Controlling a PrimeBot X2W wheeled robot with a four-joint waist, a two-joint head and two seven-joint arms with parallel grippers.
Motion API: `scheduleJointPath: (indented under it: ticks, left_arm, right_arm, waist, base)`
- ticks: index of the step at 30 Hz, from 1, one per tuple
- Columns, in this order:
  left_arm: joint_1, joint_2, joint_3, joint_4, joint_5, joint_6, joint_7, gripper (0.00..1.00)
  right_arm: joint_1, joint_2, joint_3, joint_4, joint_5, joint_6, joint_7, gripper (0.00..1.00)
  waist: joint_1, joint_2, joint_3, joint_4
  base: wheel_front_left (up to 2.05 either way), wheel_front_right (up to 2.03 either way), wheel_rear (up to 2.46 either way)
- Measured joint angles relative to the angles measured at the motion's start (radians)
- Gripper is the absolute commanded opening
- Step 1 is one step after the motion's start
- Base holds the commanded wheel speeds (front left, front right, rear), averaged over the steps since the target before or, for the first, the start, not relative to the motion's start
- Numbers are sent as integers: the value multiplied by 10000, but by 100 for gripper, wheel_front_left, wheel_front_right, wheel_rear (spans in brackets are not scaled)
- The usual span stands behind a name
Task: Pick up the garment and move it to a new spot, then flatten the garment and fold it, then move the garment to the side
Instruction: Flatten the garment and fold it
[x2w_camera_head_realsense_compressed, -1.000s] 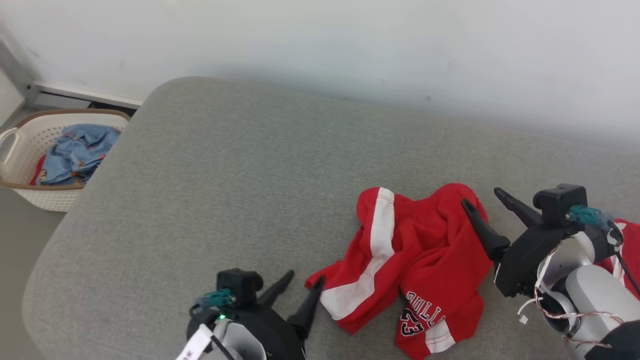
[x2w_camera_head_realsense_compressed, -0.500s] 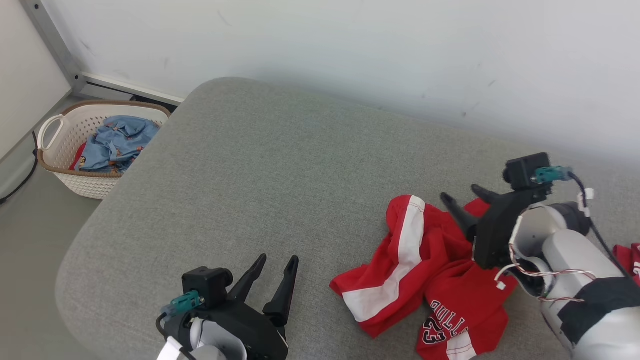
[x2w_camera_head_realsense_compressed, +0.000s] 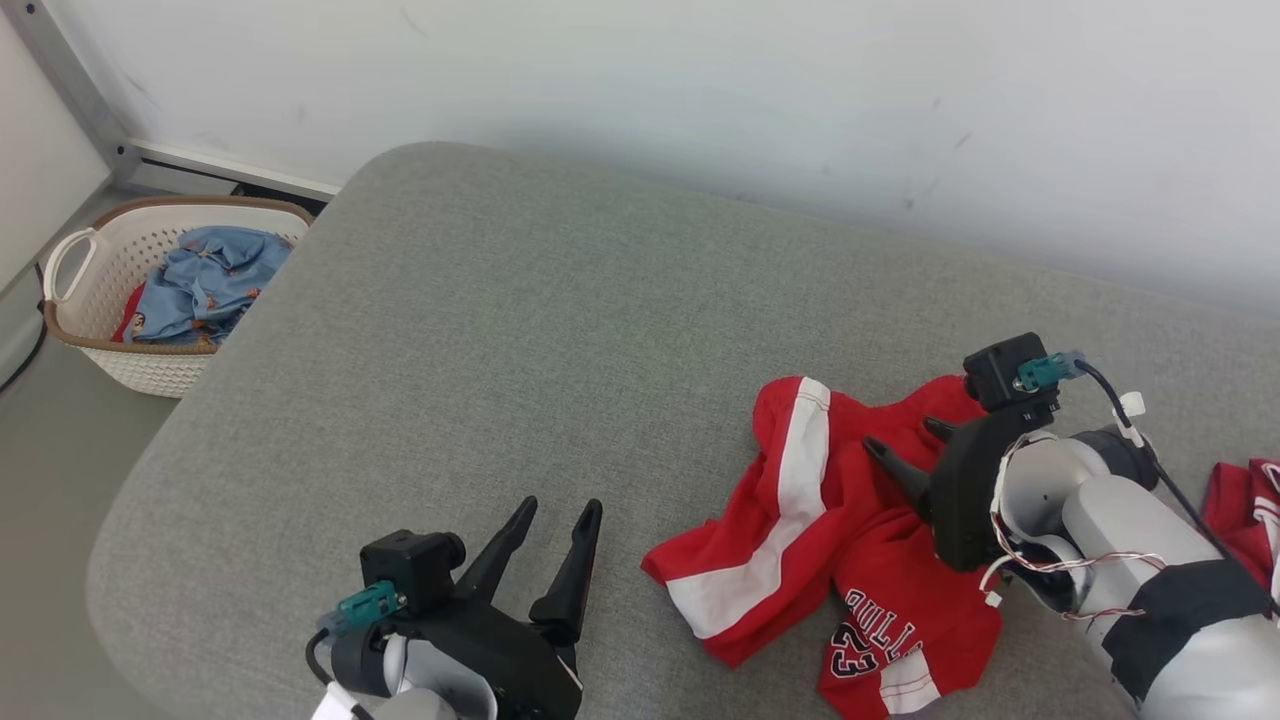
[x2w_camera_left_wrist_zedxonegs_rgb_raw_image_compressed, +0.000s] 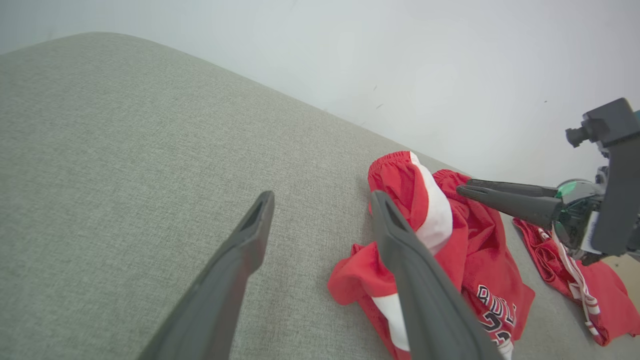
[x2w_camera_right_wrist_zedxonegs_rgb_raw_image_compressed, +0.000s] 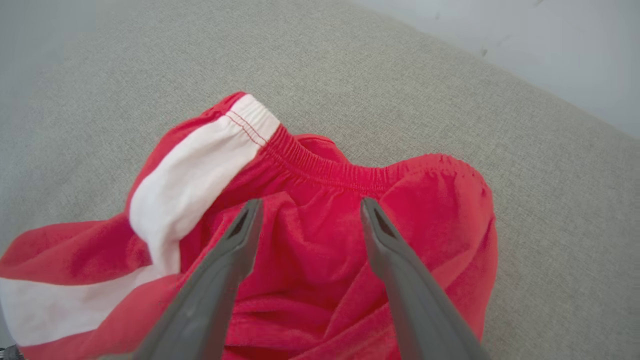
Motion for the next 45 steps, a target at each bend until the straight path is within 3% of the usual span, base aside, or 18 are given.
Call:
scheduleJointPath:
  ticks: [4,10,11,12,13,22,27,33,45]
  left_arm:
    - [7,44,186,-105,8,15,-75,100]
    - [-13,-88,178,-190,82,86,-77,100]
    - [-35,-186,146,-201,84,86,-77,100]
    - [-37,-207,148,-207,84,86,-77,100]
    - [-38,-207,155,-203,84,86,-77,100]
    - [-21,-59,431,-77,79,88,-92,100]
    - [56,98,546,-90,79,96,-136,100]
    - [277,215,589,-173,79,98,-165,100]
    - [279,188,454,-159,127,100,-153,100]
  right_arm:
    - [5,-642,359,286,-587,0,215,100]
    - [192,-652,560,782,-569,2,842,100]
    - [314,-660,525,813,-418,2,894,68]
    - [276,-665,516,815,-407,2,965,3]
    - [234,-690,545,805,-408,2,980,0]
    - [-413,-648,357,688,-263,44,499,0]
    - [-571,-1166,-276,493,-44,44,-232,0]
    - [545,-1386,-579,144,263,-15,-800,0]
    - [3373,-1085,-1127,-1116,1220,-278,-1854,0]
  waist:
    - [0,1,118,-258]
    - [1,1,307,-417]
    - [0,1,366,-391]
    - [0,0,394,-368]
    - [0,0,423,-342]
    - [1,1,433,-439]
    - [1,1,377,-870]
    - [1,1,374,-1480]
    - [0,1,400,-2729]
  base:
    - [0,0,0]
    - [0,0,0]
    - [0,0,0]
    - [0,0,0]
    - [0,0,0]
    - [0,0,0]
    - [0,0,0]
    - [0,0,0]
    - [0,0,0]
